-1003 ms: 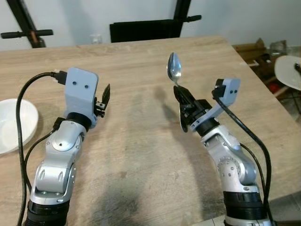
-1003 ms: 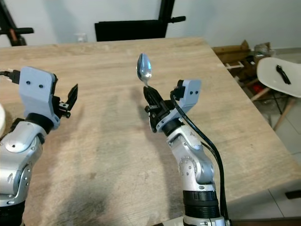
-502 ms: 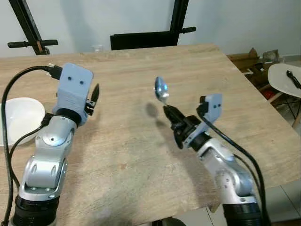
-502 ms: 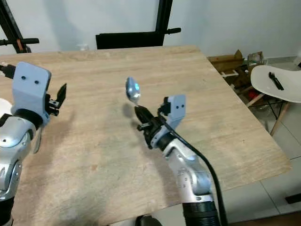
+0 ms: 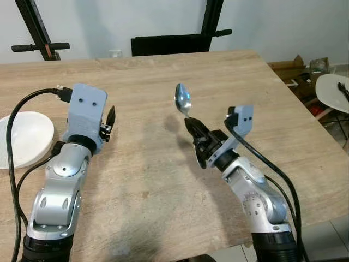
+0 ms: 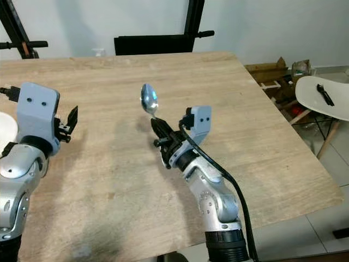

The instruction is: Setting the table

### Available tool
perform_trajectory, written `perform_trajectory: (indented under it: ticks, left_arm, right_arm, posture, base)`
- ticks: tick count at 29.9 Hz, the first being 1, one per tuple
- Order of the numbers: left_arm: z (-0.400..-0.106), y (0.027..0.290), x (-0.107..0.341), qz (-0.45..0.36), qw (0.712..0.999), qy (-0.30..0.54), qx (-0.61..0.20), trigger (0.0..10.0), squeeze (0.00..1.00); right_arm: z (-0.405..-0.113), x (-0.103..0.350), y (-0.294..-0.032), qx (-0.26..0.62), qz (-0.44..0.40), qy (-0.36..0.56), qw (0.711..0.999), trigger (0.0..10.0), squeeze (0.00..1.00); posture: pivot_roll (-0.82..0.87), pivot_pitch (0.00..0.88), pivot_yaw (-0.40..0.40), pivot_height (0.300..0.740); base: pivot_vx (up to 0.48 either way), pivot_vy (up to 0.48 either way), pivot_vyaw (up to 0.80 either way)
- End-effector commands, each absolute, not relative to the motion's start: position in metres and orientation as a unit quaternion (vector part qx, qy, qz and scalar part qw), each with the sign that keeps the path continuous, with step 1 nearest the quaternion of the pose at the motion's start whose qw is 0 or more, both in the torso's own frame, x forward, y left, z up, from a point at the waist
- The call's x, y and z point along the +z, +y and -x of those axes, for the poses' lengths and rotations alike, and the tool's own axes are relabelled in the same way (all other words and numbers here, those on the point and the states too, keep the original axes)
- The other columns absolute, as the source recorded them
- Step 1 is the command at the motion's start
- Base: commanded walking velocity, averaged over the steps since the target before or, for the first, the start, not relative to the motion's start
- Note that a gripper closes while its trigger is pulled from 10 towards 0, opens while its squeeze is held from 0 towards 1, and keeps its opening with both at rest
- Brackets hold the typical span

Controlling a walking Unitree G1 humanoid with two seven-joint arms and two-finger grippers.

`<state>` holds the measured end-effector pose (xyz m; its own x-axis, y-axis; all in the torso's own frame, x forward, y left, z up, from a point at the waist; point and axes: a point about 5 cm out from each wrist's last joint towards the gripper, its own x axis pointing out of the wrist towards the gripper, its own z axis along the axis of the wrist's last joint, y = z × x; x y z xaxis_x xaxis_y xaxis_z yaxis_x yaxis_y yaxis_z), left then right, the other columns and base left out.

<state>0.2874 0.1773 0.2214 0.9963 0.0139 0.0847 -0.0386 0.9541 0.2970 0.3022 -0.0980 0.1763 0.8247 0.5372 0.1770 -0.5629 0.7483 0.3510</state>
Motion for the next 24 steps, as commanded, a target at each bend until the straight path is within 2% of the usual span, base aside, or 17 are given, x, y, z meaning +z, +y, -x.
perform_trajectory:
  ticks: [1, 17, 24]
  left_arm:
    - [-0.2854, 0.1758, 0.2212, -0.152, 0.987, -0.043, 0.015, 10.0, 0.00]
    - [-0.2853, 0.1765, 0.2219, -0.149, 0.988, -0.045, 0.025, 10.0, 0.00]
    - [-0.2863, 0.1768, 0.2236, -0.149, 0.988, -0.046, 0.025, 10.0, 0.00]
  right_arm:
    - [-0.3010, 0.1719, -0.0988, 0.290, -0.205, -0.023, 0.935, 10.0, 0.00]
    - [-0.3018, 0.1722, -0.0975, 0.294, -0.208, -0.022, 0.933, 10.0, 0.00]
    - [-0.3014, 0.1718, -0.0969, 0.294, -0.212, -0.021, 0.932, 10.0, 0.00]
  posture:
    - [-0.02, 0.067, 0.008, 0.740]
    - [-0.01, 0.065, 0.006, 0.740]
    - [-0.01, 0.065, 0.010, 0.740]
  base:
    - [0.000, 0.000, 0.00]
    - [0.000, 0.000, 0.00]
    - [0.000, 0.328, 0.00]
